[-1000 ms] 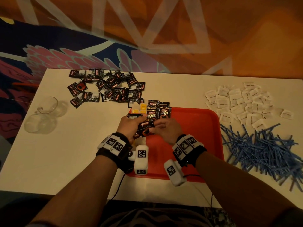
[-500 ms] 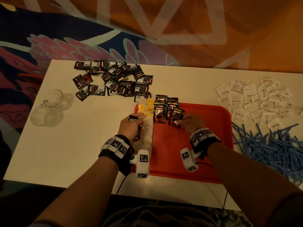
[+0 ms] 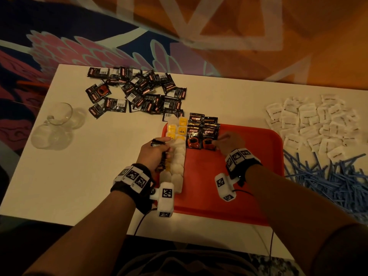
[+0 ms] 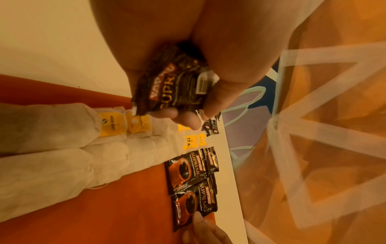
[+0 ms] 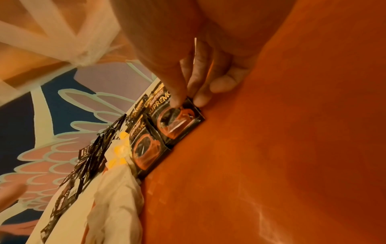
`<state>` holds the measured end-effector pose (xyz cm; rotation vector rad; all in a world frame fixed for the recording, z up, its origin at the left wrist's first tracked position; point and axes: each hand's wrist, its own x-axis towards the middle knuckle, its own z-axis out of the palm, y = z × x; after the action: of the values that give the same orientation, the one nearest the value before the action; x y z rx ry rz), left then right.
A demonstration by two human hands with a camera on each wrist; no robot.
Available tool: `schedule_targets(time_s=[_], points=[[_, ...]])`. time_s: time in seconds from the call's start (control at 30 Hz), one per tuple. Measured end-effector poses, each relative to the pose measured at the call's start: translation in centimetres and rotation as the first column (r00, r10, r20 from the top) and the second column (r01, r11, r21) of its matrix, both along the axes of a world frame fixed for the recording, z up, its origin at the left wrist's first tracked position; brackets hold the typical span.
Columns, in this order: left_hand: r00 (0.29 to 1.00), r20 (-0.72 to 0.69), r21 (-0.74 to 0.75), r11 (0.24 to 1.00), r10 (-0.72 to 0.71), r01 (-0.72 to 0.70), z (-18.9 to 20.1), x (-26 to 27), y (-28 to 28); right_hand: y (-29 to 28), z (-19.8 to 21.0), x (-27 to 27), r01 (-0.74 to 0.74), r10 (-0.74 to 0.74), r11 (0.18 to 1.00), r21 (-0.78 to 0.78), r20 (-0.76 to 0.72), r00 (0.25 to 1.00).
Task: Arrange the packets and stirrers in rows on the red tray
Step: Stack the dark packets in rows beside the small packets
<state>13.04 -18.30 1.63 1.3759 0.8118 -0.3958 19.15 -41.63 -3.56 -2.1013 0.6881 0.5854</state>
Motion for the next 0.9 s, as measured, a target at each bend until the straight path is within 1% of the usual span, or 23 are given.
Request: schedule_targets(time_s=[0.13,0.23,0.43,0.5,0.6,0.67,0.7,0.77,0.8,0.87,0.9], points=[[1.000,0.000,-0.003,1.000,0.004,-0.004,0.0,0.1,0.1,-0.2,0.1,0.1,-0.006,0.007,0.999,-0.035,0.030,1.000],[1.000,0.002,-0.008,1.000,0.008,-0.008,0.0,0.2,0.2,0.0,0.1,0.2,-0.052,0.056,0.996,-0.071,0.047,0.997],[1.000,0.005,-0.029,0.999,0.024,-0.024,0.0,0.1,0.2,-0.3,0.9,0.0,-0.114,0.118,0.990,-0.081,0.054,0.991],[0.999,0.004,-0.051,0.998,0.046,-0.046,0.2,0.1,0.0,-0.6,1.2,-0.2,-0.156,0.162,0.983,-0.100,0.058,0.985],[0.995,-0.009,-0.160,0.982,0.097,-0.097,0.9,0.2,-0.6,-1.3,2.0,-0.6,-0.170,0.179,0.979,-0.111,0.074,0.981],[0.993,-0.008,-0.230,0.966,0.116,-0.115,1.8,0.4,-1.1,-1.5,2.7,-0.8,-0.164,0.171,0.983,-0.084,0.089,0.981],[0.994,0.002,-0.239,0.965,0.113,-0.109,2.3,0.4,-1.4,-1.6,3.3,-0.9,-0.151,0.156,0.987,-0.054,0.106,0.982],[0.995,0.028,-0.249,0.964,0.099,-0.089,2.9,0.4,-2.0,-1.4,4.6,-1.3,-0.143,0.136,0.989,0.035,0.159,0.978],[0.995,0.035,-0.266,0.961,0.092,-0.080,3.0,0.3,-2.4,-1.2,5.2,-1.5,-0.163,0.145,0.983,0.080,0.192,0.971],[0.998,0.043,-0.251,0.968,0.043,-0.031,3.3,0.1,-2.9,-0.5,6.5,-1.9,-0.215,0.169,0.961,0.173,0.247,0.954],[0.999,0.041,-0.215,0.976,0.020,-0.011,3.6,-0.1,-3.2,-0.2,7.2,-2.2,-0.242,0.181,0.946,0.218,0.264,0.947]])
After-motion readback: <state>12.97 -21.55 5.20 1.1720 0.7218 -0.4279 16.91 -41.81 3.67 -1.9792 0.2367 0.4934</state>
